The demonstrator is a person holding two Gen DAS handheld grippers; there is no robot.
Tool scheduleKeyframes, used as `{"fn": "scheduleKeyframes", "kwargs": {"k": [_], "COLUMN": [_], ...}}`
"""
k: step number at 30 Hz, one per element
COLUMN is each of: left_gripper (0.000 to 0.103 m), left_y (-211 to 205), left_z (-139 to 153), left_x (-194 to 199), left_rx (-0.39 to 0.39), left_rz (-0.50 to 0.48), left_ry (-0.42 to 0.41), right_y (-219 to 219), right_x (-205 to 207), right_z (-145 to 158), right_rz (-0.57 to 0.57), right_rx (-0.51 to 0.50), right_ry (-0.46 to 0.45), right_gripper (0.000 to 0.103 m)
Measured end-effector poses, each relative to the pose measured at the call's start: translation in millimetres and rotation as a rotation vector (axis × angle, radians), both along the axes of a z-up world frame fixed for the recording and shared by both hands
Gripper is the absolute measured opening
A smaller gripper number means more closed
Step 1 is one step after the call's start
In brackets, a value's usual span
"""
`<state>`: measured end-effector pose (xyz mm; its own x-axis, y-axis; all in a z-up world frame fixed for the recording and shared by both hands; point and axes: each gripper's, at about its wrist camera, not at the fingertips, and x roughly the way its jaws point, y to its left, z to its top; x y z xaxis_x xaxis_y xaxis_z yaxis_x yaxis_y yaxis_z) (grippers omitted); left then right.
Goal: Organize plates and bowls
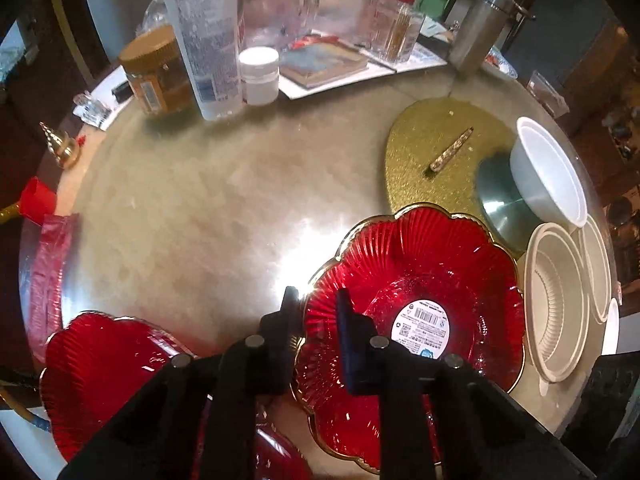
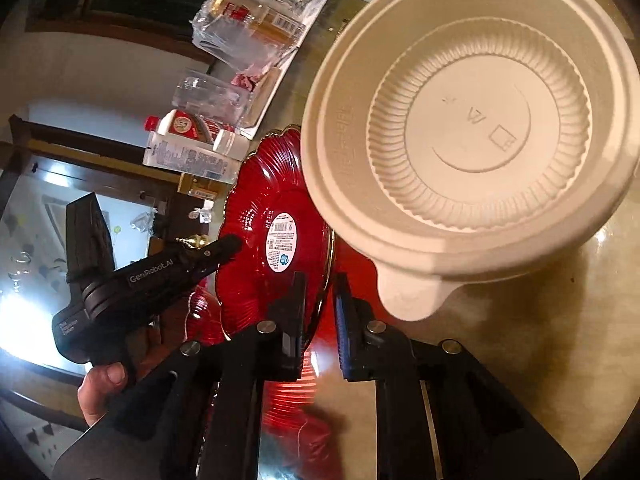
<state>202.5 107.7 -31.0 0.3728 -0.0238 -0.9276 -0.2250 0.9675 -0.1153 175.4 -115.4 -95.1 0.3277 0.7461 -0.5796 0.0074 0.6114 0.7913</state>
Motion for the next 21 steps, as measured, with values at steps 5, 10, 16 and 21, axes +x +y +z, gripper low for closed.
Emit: {"fn": "scheduleKeyframes", "kwargs": {"k": [5,10,16,21], "left_gripper": [0.016,0.016,0.016,0.016], "left_y": [3.9,9.0,20.2,42.9], "left_z": [18.5,41.0,50.7,55.8], "left_x": [-14.5,-39.5,-78.0,-115.2], "left_rx": [0.013,0.034,0.055,0.029], "left_rz": [0.010,0.026,0.075,0.138], "left_ry": [-0.049,-0.127,-0.191,-0.233], "right_y": [4.7,14.1,33.3,52.6], "right_x": [-2.5,-8.6,-23.8,-37.4], "right_z": [4.5,15.1,31.3,47.8], "right_rz": [0.024,0.067,0.142,0.198], "right_rx": [0.026,0.046,0.035,0.007], "right_ry": [-0.019,-0.061,-0.125,-0.177], "right_gripper": [0.014,0.013,0.013,0.013]}}
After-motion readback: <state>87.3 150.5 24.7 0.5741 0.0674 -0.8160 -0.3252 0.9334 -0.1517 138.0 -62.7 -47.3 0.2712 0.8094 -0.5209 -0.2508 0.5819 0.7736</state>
